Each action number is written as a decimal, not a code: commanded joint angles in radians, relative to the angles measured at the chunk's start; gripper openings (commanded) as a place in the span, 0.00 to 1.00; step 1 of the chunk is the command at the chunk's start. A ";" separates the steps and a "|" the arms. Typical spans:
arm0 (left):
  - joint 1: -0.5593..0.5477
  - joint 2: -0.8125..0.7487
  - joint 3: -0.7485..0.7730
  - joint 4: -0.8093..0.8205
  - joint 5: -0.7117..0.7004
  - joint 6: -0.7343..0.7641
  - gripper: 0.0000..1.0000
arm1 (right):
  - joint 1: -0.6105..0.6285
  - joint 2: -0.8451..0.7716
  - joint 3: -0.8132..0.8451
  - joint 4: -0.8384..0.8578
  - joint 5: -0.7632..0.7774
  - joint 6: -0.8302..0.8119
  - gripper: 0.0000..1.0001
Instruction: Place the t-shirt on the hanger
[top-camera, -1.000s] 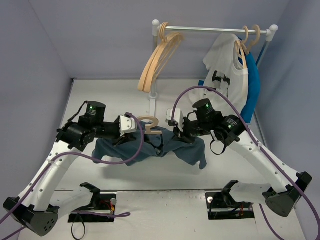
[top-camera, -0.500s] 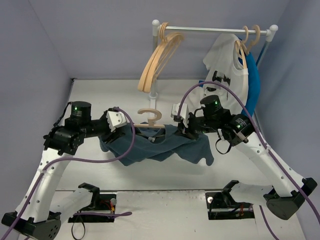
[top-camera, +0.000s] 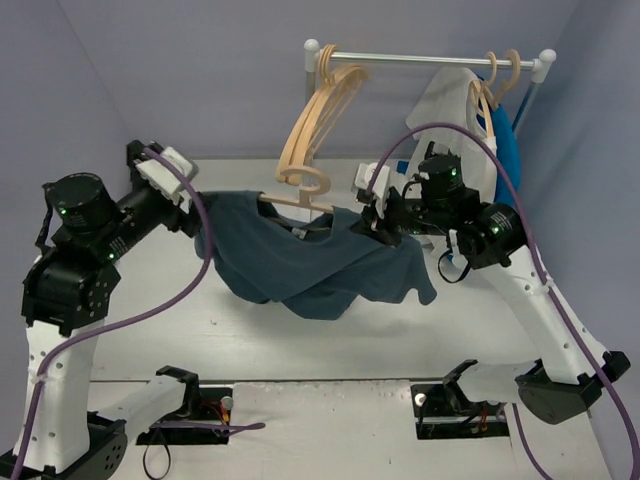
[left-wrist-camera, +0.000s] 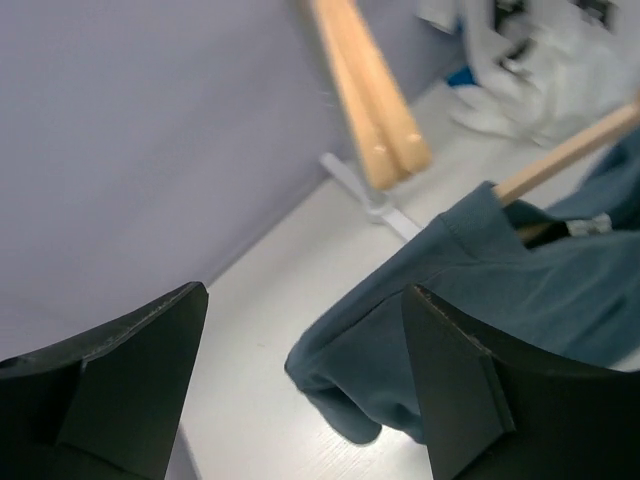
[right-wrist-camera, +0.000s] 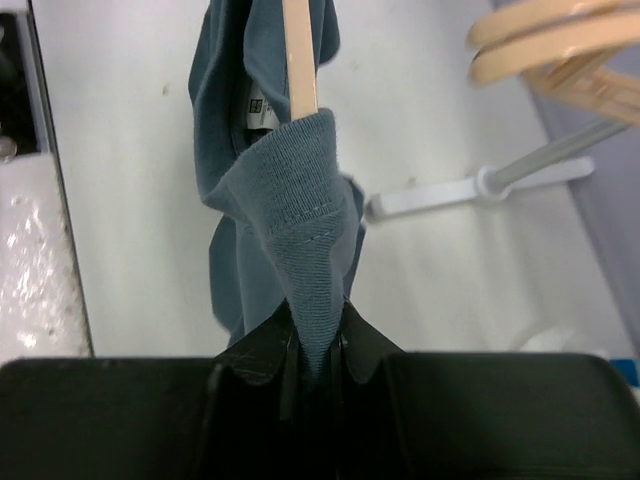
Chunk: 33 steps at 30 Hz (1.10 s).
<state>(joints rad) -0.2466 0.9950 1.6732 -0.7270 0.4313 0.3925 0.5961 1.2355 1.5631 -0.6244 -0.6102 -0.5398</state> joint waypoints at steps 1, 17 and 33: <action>0.004 -0.029 0.092 0.215 -0.353 -0.206 0.75 | -0.004 0.075 0.248 0.118 -0.040 0.050 0.00; 0.004 -0.047 0.225 0.213 -0.707 -0.203 0.76 | 0.018 0.231 0.706 0.281 -0.145 0.267 0.00; 0.004 0.011 0.217 0.211 -0.668 -0.207 0.76 | -0.127 -0.185 -0.027 0.063 -0.075 0.297 0.00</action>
<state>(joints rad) -0.2466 0.9654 1.8828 -0.5812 -0.2593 0.1955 0.4729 1.0820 1.5843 -0.5804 -0.7134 -0.2604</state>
